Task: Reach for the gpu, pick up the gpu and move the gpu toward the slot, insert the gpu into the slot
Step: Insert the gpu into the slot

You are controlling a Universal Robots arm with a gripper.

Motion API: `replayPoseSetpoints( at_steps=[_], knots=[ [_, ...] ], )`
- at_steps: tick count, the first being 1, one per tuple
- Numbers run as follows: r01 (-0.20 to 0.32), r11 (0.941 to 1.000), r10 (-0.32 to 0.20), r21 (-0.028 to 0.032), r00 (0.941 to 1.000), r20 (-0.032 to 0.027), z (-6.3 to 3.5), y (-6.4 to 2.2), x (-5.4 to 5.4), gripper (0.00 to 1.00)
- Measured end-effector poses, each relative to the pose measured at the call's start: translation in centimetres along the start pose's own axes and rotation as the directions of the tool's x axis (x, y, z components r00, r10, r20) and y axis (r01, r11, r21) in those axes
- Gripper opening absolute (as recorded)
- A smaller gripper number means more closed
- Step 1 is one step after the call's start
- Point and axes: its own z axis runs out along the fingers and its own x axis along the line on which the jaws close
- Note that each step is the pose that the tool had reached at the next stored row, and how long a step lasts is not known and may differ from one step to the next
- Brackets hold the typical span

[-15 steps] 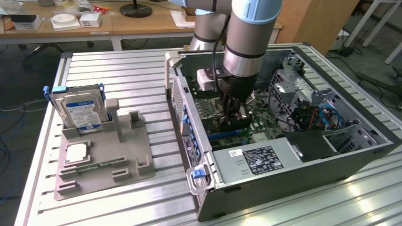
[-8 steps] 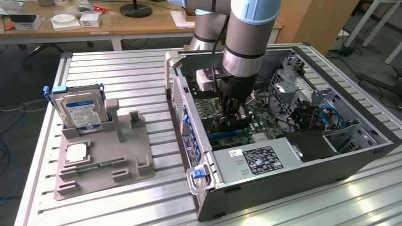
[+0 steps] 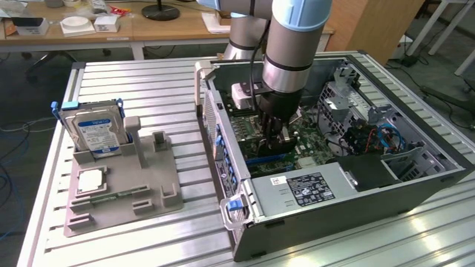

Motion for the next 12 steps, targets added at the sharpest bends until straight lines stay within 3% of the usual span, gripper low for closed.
replayPoseSetpoints(
  at_steps=[7, 12],
  knots=[
    [0.0, 1.0, 0.0, 0.0049, 1.0, 0.0003, 0.01, 0.0, -0.01, 0.26],
    [0.0, 1.0, 0.0, 0.0051, 1.0, 0.0001, 0.09, 0.06, -0.01, 0.26]
  ],
)
